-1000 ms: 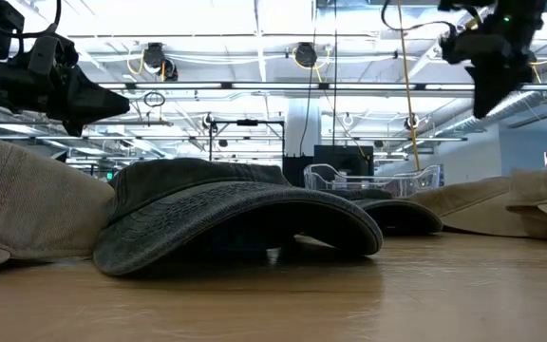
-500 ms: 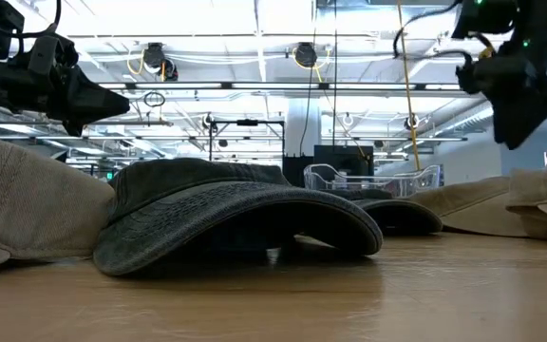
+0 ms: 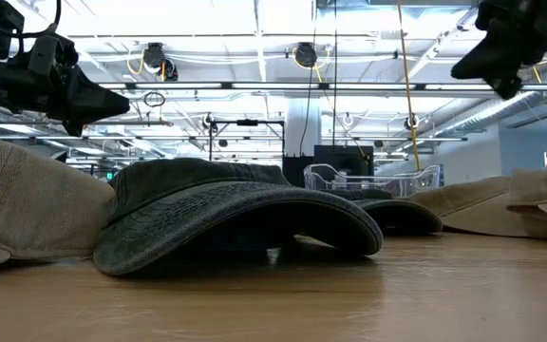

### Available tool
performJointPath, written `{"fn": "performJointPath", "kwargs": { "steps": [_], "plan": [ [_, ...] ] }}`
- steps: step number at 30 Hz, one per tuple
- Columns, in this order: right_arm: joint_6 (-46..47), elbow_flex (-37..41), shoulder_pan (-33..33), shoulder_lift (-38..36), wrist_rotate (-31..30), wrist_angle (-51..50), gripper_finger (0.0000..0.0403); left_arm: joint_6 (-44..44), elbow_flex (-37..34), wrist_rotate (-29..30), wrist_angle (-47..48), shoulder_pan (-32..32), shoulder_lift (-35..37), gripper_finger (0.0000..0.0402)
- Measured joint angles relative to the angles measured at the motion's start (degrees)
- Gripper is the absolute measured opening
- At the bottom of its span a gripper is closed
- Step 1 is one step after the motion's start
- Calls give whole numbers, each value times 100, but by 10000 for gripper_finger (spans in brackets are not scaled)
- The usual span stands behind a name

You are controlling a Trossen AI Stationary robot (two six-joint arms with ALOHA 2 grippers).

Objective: Pick & Place hat
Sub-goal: Put the brown cap into the right transparent bin

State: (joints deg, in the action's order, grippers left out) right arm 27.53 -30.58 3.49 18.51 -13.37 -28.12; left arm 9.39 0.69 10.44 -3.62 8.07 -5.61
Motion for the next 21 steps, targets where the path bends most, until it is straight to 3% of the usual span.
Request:
{"fn": "performJointPath", "kwargs": {
  "steps": [5,8,21],
  "plan": [
    [-1053,1459,601,-492,9,2179,1,0,0,0,0,1,0,67],
    [-1273,1996,844,-663,-11,2790,1,0,0,0,0,-1,0,67],
    [-2413,2164,975,-1834,-385,2054,0,0,0,-1,-8,-1,-2,67]
  ]
}}
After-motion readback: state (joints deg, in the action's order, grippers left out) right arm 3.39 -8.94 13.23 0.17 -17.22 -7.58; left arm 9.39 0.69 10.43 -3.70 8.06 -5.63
